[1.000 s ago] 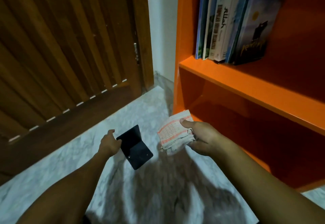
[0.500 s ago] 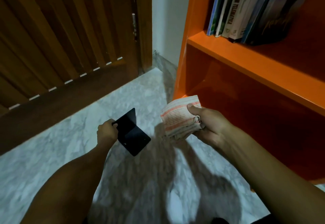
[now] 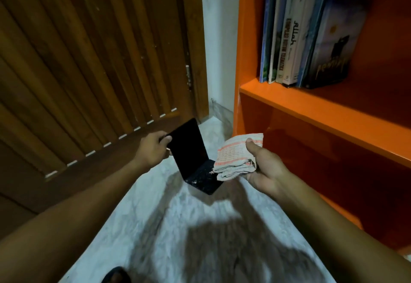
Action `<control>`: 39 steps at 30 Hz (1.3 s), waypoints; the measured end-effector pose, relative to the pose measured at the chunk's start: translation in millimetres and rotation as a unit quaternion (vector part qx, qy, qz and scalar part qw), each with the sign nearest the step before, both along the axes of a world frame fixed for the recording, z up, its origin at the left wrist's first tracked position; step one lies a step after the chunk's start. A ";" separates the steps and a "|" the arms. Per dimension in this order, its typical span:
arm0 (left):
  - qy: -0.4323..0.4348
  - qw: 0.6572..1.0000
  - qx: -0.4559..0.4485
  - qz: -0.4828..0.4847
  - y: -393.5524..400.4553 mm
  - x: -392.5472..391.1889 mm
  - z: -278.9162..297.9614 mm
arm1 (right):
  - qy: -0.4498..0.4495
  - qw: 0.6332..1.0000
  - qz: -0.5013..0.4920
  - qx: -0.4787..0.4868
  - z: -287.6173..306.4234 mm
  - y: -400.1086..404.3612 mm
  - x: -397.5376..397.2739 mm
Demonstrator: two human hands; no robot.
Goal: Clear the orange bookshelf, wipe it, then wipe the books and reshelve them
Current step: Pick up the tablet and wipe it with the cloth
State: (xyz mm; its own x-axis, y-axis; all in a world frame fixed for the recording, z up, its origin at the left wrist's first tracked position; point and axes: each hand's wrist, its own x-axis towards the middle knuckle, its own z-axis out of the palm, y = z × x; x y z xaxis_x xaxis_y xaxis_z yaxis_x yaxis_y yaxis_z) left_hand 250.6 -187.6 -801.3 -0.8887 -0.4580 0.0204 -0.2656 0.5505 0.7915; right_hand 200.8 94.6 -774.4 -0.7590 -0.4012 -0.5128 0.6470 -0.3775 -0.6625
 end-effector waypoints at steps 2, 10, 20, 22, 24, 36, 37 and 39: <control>0.004 0.999 0.051 -0.009 9.6 10.6 24.1 | 0.015 1.000 -0.011 -0.013 3.2 -3.3 5.8; 0.010 0.990 0.137 -0.038 65.0 72.7 71.5 | 0.124 0.988 -0.092 -0.010 14.8 -23.0 26.6; 0.031 0.987 0.151 -0.053 104.6 76.2 72.4 | 0.561 0.785 0.076 0.252 9.6 -38.6 66.1; 0.055 0.987 0.148 -0.035 104.7 73.8 76.1 | 0.604 0.743 0.112 0.266 3.2 -42.4 72.4; 0.077 0.987 0.141 -0.014 99.0 72.7 79.0 | 0.620 0.722 0.131 0.278 -4.2 -45.4 79.6; 0.110 0.990 -0.065 0.059 55.9 67.7 75.7 | 0.523 0.799 0.206 0.213 0.0 -46.5 116.6; 0.109 0.989 -0.075 0.058 53.7 69.6 74.3 | 0.489 0.829 0.195 0.189 6.7 -45.5 114.2; 0.110 0.988 -0.089 0.054 50.2 72.8 71.8 | 0.425 0.882 0.150 0.137 20.0 -42.3 105.0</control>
State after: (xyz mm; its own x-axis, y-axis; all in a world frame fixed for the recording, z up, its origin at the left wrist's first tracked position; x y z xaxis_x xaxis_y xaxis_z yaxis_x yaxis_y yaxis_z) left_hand 323.4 -137.5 -729.5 -0.7996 -0.5224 0.2962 -0.1633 0.6638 0.7298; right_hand 305.8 52.3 -754.4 -0.7967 -0.5988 0.0819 -0.0850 -0.0232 -0.9961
